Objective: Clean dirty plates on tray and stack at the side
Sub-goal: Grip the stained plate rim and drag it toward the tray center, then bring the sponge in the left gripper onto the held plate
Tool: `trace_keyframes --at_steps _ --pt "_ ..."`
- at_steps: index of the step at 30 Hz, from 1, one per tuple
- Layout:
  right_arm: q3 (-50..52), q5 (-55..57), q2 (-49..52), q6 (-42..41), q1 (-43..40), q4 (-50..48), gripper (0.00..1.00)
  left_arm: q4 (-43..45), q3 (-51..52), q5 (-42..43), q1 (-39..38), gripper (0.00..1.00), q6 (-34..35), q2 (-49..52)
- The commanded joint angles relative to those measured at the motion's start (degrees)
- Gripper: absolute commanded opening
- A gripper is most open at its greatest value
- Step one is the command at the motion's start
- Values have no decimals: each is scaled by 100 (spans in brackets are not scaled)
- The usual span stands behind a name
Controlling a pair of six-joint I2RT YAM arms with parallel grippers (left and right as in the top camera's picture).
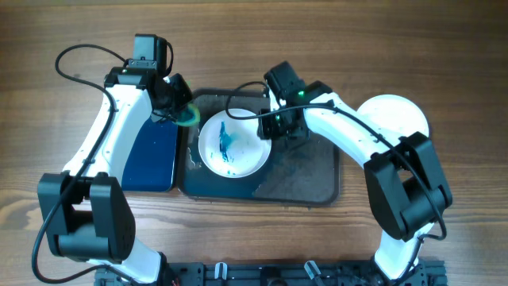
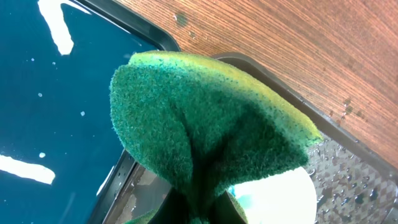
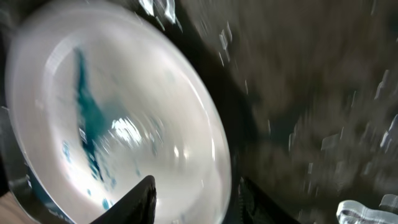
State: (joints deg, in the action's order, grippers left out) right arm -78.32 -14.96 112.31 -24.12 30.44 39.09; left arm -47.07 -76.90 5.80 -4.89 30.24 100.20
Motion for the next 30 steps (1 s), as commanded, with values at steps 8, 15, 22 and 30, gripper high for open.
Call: trace_keyframes --at_steps 8,15,22,30 --pt "-138 164 455 55 -68 -216 26 31 -79 -55 -15 4 223 0" --pt "-138 -214 824 -822 -39 -238 11 -37 -50 -31 -31 4 352 15" --pt "-138 -210 857 -1106 -42 -341 4 20 494 -9 -487 4 654 129" --pt "-138 -315 857 -979 -42 -372 4 1088 1060 -26 -1067 4 -247 706"
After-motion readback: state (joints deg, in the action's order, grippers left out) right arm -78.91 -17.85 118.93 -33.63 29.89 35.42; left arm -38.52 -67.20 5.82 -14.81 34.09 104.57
